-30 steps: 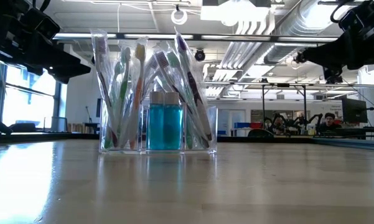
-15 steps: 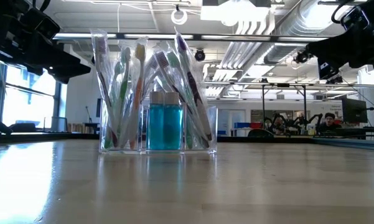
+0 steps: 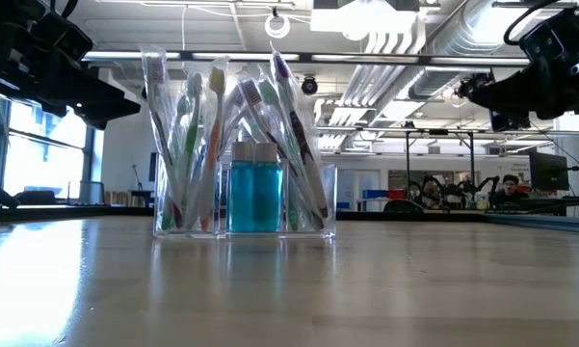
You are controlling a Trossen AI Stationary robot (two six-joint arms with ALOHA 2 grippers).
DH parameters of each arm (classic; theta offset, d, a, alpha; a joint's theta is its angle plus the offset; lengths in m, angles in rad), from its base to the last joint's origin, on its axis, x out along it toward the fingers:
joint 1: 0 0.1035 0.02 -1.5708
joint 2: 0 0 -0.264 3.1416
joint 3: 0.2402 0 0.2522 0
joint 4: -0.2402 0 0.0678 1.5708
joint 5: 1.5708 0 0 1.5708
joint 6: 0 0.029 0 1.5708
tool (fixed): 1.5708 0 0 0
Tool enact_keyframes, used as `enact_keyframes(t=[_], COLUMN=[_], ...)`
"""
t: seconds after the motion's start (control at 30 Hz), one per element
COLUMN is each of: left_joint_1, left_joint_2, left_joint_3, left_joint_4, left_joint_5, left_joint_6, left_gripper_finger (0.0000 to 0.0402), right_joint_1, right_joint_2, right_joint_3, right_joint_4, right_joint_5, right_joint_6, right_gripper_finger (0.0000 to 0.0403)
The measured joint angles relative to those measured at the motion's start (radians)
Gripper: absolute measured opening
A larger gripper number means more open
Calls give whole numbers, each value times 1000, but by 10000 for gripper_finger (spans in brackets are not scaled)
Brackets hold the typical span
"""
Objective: Pick & Place toothbrushing station
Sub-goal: Return to Home Position
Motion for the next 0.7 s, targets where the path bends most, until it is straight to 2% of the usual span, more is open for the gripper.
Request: enact_keyframes(t=[0.2,0.4,0.7], left_joint_1=[0,0,0], left_joint_2=[0,0,0], left_joint_3=[0,0,0], left_joint_4=[0,0,0], left_joint_5=[0,0,0], left_joint_6=[0,0,0], left_gripper_finger=[200,200,200], right_joint_1=[0,0,0], right_joint_2=[50,68,68], right_joint_3=[0,-1,-2], right_joint_4=[-2,-2,-2], right_joint_5=[0,0,-1], right_joint_6=[-56,9,12], right_gripper_finger=[2,2,2])
